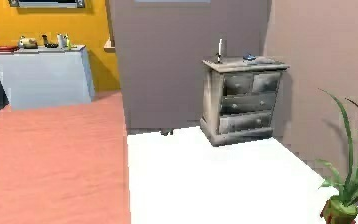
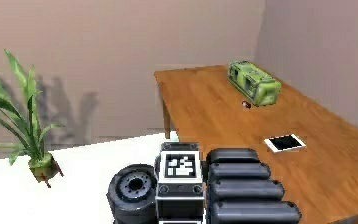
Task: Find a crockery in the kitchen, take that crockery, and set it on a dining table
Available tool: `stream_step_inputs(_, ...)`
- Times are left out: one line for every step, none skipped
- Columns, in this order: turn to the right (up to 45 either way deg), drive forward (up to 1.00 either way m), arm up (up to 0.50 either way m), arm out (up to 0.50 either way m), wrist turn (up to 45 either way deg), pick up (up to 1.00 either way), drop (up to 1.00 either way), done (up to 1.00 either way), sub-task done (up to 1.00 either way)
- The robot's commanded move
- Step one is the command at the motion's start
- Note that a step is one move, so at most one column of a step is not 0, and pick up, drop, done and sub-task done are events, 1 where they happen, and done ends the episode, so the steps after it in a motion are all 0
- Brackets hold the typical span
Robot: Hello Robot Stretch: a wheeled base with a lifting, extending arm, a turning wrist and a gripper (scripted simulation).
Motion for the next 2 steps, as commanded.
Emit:
stream_step_inputs(45.0, 0.0, 0.0, 0.0, 0.0, 0.0, 0.0, 0.0, 0.0)
stream_step_inputs(45.0, 0.0, 0.0, 0.0, 0.0, 0.0, 0.0, 0.0, 0.0)
